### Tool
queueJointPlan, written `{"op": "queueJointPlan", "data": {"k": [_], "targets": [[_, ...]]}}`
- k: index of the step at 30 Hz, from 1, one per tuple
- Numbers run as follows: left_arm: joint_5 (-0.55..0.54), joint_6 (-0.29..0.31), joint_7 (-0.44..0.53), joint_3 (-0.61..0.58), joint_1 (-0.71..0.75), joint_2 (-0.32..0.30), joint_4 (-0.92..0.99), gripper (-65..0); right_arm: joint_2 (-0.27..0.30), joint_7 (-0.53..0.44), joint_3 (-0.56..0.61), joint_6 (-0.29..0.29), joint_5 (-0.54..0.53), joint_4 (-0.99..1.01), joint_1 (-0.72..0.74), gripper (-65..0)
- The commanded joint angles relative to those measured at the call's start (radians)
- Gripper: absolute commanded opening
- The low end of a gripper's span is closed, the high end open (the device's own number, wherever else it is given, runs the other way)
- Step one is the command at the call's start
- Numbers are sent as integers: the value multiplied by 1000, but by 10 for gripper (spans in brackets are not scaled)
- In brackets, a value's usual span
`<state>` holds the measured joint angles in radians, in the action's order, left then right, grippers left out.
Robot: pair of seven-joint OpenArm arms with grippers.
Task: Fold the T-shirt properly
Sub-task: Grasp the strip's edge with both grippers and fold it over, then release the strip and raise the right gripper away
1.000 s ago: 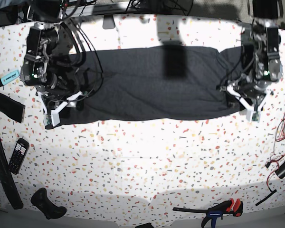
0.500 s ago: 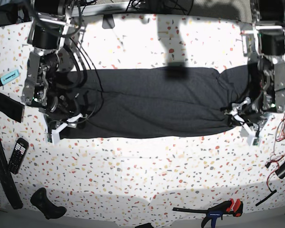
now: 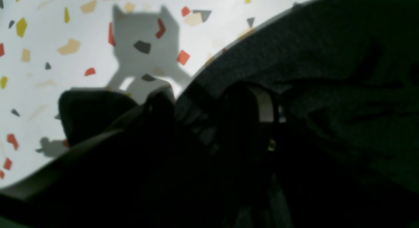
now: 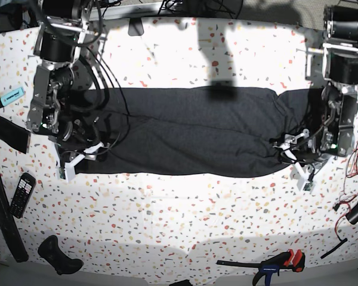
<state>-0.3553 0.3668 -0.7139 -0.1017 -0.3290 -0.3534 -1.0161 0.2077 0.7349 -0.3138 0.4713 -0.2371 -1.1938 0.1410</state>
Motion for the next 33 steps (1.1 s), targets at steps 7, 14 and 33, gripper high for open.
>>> {"op": "queueJointPlan", "data": {"k": [7, 14, 33], "targets": [[-2, 23, -109, -10, 8, -66, -24, -334, 6, 82, 0, -15, 25, 5, 7, -384], [-121, 23, -128, -10, 8, -183, -117, -334, 6, 89, 0, -15, 25, 5, 51, -384], [-305, -42, -292, -9, 14, -395, -399, -279, 5, 220, 0, 143, 25, -252, 83, -383]]}}
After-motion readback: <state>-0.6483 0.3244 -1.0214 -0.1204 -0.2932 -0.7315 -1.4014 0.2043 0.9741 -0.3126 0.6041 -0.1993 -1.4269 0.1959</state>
